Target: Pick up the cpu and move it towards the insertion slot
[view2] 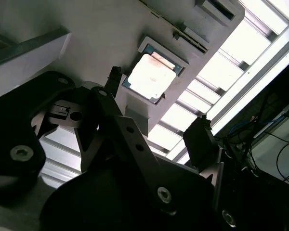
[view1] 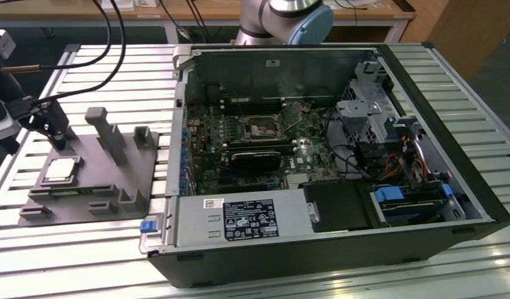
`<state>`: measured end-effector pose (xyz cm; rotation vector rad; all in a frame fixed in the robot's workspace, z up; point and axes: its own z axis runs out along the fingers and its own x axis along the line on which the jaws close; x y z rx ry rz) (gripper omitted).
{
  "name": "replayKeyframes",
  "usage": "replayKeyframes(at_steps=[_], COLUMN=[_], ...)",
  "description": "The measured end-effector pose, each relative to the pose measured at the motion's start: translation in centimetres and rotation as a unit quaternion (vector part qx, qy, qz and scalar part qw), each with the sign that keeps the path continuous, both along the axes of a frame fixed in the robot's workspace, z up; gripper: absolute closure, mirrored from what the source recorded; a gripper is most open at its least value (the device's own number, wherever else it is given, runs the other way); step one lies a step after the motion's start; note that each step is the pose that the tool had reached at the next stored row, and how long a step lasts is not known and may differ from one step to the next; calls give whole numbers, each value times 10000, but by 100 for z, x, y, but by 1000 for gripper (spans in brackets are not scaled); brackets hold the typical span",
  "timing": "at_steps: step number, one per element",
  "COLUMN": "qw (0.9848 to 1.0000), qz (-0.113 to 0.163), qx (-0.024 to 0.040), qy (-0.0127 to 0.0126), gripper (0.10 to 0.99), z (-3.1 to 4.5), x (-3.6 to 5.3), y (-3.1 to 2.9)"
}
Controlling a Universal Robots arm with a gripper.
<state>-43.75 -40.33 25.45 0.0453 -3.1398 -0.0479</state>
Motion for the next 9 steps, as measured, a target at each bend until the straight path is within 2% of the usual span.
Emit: replayKeyframes(at_steps=[9], qw=[10000], qz=[1], qx=[0], qy=[0], gripper=[290], z=[-57], x=[0], y=[-18])
